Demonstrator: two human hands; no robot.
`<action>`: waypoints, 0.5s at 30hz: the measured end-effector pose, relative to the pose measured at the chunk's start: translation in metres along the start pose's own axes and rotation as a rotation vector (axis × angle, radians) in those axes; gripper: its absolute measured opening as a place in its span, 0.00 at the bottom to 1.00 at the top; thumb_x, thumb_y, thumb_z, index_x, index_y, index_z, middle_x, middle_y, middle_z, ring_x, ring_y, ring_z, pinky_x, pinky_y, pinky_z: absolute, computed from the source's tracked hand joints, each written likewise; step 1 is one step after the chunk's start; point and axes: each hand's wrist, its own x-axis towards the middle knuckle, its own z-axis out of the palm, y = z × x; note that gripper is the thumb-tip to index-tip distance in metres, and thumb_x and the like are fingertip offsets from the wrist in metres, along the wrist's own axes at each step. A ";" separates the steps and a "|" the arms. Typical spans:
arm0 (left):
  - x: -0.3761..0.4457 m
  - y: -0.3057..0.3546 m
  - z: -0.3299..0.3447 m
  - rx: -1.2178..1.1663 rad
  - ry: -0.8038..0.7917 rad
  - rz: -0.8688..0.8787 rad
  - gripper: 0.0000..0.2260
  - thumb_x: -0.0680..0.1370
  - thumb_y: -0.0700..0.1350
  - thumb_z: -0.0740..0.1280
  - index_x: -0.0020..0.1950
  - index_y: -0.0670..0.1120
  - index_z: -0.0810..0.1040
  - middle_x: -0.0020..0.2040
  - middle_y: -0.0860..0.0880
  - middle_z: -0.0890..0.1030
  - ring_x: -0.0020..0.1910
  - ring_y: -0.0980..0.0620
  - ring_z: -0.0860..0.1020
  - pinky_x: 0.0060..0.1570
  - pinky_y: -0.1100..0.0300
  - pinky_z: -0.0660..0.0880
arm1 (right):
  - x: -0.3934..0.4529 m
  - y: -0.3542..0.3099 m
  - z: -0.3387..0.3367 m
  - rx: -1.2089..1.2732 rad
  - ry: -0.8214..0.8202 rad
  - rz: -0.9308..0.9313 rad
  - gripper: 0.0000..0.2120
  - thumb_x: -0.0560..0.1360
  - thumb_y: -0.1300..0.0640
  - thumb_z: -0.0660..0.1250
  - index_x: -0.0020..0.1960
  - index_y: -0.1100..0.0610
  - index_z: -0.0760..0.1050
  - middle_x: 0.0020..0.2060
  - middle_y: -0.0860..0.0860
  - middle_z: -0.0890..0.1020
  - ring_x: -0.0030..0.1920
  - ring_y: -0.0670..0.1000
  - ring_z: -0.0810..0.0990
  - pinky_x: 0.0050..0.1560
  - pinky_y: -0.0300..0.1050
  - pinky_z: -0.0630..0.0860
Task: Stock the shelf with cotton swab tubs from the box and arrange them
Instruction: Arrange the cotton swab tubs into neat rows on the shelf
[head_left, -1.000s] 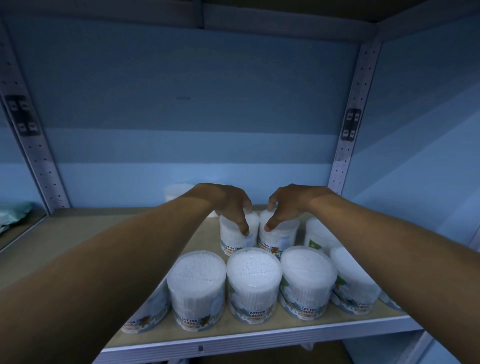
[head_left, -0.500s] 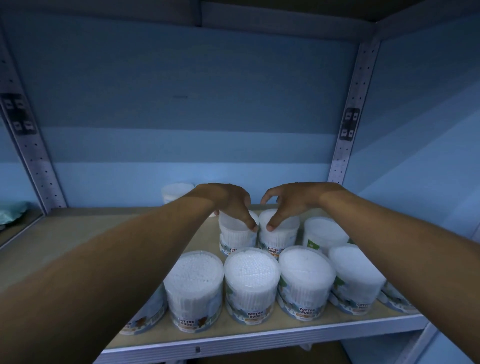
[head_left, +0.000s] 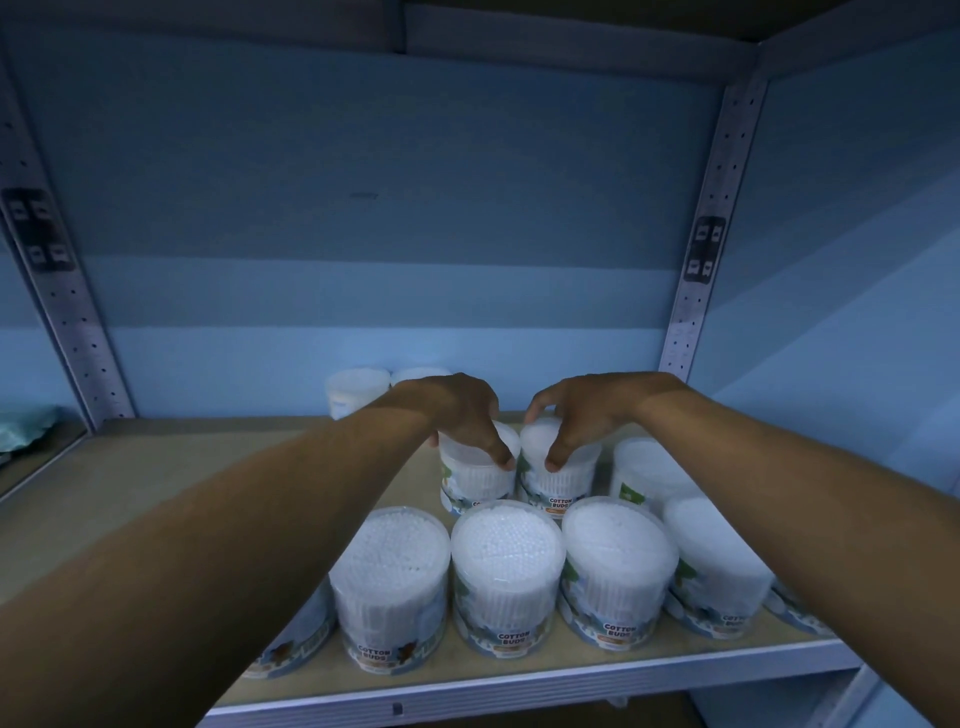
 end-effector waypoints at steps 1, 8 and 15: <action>0.000 0.000 0.000 0.019 0.006 -0.005 0.36 0.67 0.66 0.73 0.71 0.51 0.71 0.67 0.51 0.74 0.42 0.48 0.81 0.50 0.54 0.81 | 0.001 0.000 0.000 0.014 0.003 0.007 0.36 0.65 0.36 0.76 0.70 0.37 0.68 0.70 0.44 0.70 0.66 0.51 0.72 0.65 0.49 0.71; 0.006 -0.002 0.006 -0.012 -0.025 -0.016 0.36 0.69 0.65 0.72 0.72 0.51 0.69 0.67 0.50 0.74 0.50 0.46 0.81 0.51 0.54 0.82 | 0.004 0.000 0.007 0.016 0.044 0.000 0.33 0.67 0.36 0.74 0.70 0.38 0.69 0.70 0.44 0.70 0.66 0.51 0.72 0.62 0.47 0.71; 0.007 -0.001 0.006 0.001 -0.044 -0.012 0.37 0.68 0.64 0.73 0.73 0.50 0.69 0.68 0.50 0.74 0.53 0.44 0.80 0.51 0.54 0.82 | 0.000 -0.003 0.005 -0.001 0.011 -0.005 0.34 0.69 0.38 0.74 0.73 0.39 0.67 0.72 0.45 0.69 0.68 0.52 0.70 0.61 0.45 0.70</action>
